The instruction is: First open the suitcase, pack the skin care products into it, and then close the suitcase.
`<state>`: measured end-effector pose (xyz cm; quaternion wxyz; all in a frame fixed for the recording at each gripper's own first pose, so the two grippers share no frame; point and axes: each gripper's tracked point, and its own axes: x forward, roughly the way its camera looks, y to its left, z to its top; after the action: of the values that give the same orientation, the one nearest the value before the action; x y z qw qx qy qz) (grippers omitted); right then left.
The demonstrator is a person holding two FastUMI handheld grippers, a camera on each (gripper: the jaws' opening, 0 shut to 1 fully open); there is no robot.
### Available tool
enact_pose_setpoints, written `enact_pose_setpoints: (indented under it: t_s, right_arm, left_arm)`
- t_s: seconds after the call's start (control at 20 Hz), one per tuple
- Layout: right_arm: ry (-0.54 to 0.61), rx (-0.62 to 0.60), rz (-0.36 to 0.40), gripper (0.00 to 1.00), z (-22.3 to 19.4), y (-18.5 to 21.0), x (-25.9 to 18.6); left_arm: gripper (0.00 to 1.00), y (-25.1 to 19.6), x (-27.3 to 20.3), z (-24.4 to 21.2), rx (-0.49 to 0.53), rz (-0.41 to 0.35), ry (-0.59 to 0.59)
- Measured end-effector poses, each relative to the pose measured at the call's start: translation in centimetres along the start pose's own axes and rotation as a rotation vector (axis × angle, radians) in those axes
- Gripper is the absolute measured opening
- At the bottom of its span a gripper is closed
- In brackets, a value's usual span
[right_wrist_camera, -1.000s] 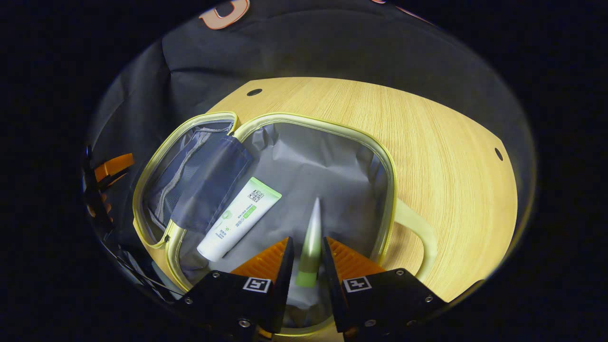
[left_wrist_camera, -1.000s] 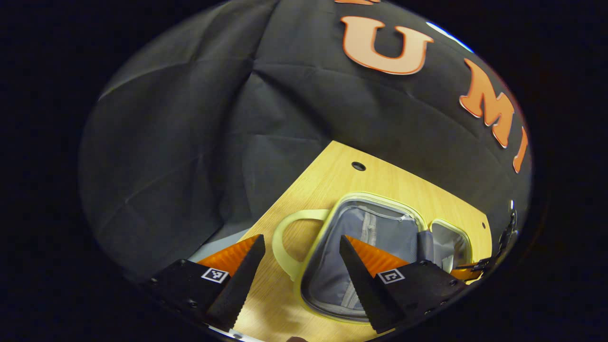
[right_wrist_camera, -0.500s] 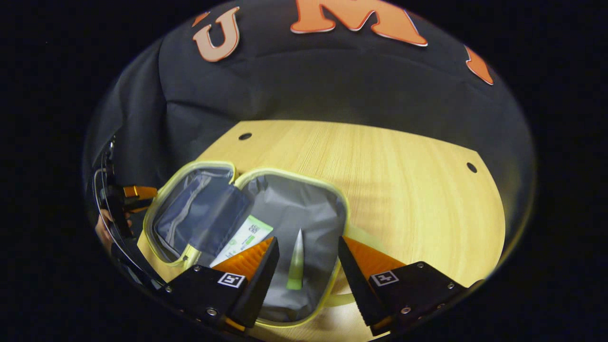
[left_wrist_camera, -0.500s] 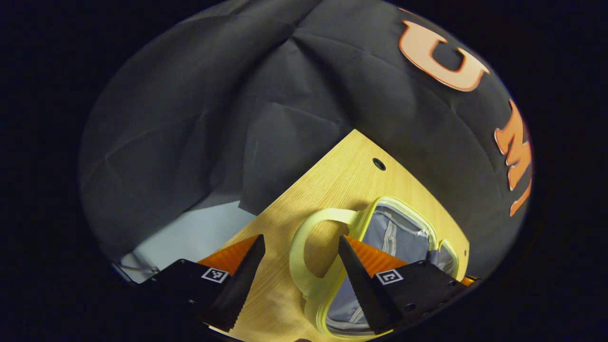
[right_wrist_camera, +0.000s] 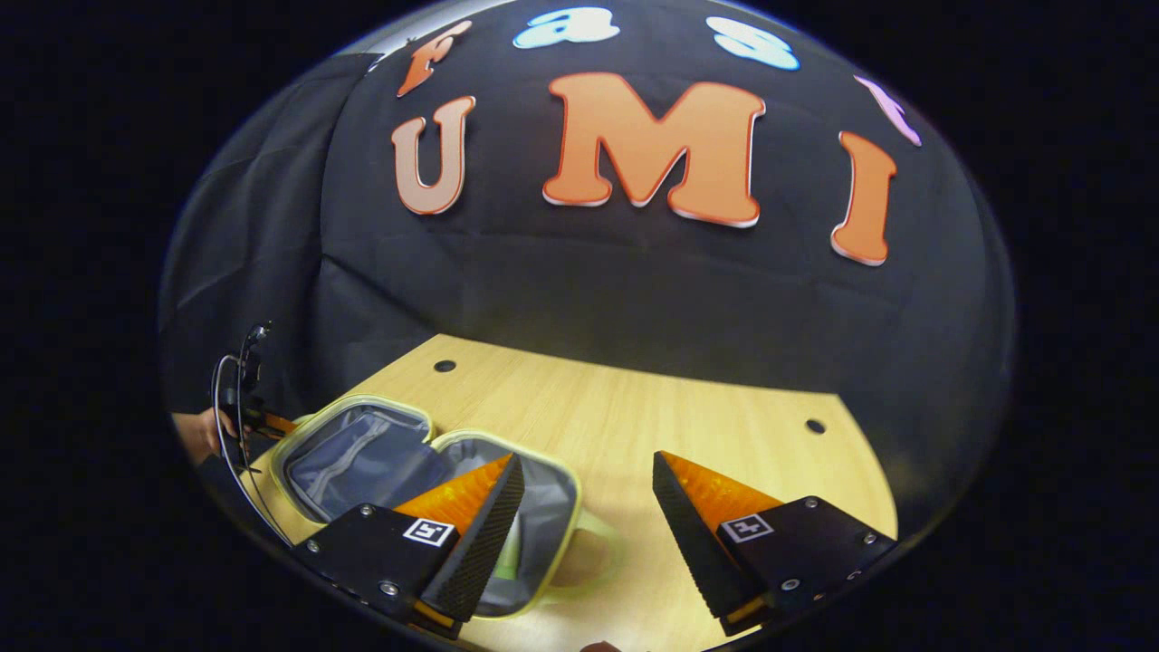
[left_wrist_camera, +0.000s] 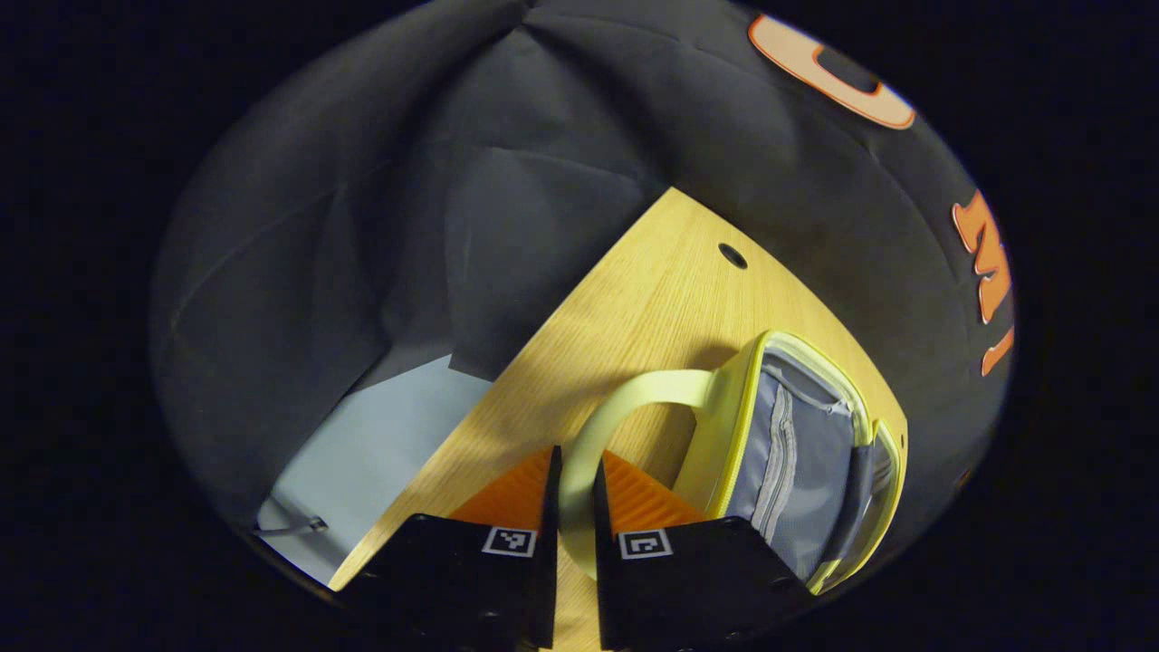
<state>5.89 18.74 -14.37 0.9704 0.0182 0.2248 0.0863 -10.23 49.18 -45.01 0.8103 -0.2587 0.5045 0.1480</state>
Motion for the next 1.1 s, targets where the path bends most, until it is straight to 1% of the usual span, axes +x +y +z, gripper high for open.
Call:
enact_pose_setpoints:
  t_s: [0.05, 0.1, 0.15, 0.2, 0.3, 0.4, 0.5, 0.8, 0.9, 1.0, 1.1]
  right_arm:
    - [-0.026, -0.023, -0.021, 0.92, 0.7, -0.8, -0.7]
    - [-0.049, -0.041, -0.034, 0.92, 1.4, -1.4, -1.3]
    - [-0.069, -0.055, -0.054, 0.92, 1.9, -2.2, -1.7]
    - [-0.093, -0.059, -0.068, 0.92, 2.5, -2.8, -2.3]
    - [-0.146, -0.057, -0.092, 0.93, 3.8, -4.3, -3.1]
    - [-0.169, -0.066, -0.114, 0.93, 4.1, -5.6, -3.7]
    - [-0.182, -0.081, -0.121, 0.93, 4.4, -6.8, -4.3]
    - [-0.242, -0.100, -0.112, 0.94, 5.7, -9.2, -5.4]
    - [-0.258, -0.104, -0.108, 0.94, 6.1, -9.9, -5.5]
    - [-0.273, -0.102, -0.101, 0.94, 6.3, -10.6, -5.9]
    - [-0.278, -0.099, -0.084, 0.94, 6.2, -11.0, -6.4]
  left_arm:
    - [0.19, 0.2, -0.1, 0.5, 0.029, 0.011, -0.026]
    - [0.09, -0.5, -0.8, 1.2, 0.048, 0.010, -0.049]
    - [0.10, -0.9, -1.7, 1.5, 0.094, 0.009, -0.071]
    - [0.08, -1.2, -2.7, 2.3, 0.138, 0.027, -0.109]
    - [0.08, -2.3, -4.4, 3.8, 0.217, 0.048, -0.165]
    - [0.08, -3.9, -6.9, 5.1, 0.264, 0.062, -0.220]
    - [0.08, -5.6, -9.6, 6.3, 0.296, 0.058, -0.280]
    - [0.07, -13.9, -17.2, 8.3, 0.340, -0.025, -0.434]
    - [0.07, -17.0, -19.1, 8.0, 0.323, -0.056, -0.469]
    - [0.07, -19.7, -20.7, 7.6, 0.340, -0.077, -0.506]
    - [0.07, -23.1, -22.0, 7.2, 0.351, -0.120, -0.521]
